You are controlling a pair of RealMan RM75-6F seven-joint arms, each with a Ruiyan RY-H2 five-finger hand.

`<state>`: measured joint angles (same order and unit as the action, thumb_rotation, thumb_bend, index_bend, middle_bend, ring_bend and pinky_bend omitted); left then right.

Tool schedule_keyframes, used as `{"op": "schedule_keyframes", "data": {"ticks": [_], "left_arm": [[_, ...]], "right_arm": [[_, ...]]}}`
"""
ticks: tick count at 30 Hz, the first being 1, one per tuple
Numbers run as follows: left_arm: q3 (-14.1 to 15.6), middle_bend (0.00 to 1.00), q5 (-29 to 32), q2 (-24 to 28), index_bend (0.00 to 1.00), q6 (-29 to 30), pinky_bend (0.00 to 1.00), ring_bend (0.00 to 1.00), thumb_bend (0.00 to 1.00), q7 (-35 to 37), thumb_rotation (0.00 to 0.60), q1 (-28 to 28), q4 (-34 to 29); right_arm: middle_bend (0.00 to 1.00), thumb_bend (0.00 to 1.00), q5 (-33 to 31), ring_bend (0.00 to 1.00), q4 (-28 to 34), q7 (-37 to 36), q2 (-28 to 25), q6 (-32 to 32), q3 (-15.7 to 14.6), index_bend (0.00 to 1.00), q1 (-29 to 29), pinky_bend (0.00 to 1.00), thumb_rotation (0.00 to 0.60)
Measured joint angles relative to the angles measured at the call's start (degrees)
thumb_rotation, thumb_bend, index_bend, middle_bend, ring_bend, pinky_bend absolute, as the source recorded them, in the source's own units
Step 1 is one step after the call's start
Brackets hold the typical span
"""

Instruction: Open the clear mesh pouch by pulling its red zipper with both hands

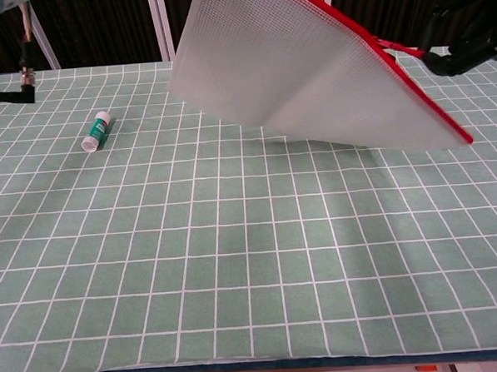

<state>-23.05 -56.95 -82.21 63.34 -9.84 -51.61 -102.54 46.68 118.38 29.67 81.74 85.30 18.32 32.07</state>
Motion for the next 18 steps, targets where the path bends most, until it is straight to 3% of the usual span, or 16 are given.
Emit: {"op": "schedule_keyframes", "data": {"ticks": [18], "left_arm": [[2.0, 0.01, -2.2, 4.6, 0.56, 0.1, 0.0, 0.0, 0.45, 3.3, 0.6, 3.8, -0.3]], "right_arm": [[1.0, 0.61, -2.1, 1.0, -2.2, -6.5, -7.6, -2.0, 2.3, 0.69, -4.3, 1.0, 0.6]]}}
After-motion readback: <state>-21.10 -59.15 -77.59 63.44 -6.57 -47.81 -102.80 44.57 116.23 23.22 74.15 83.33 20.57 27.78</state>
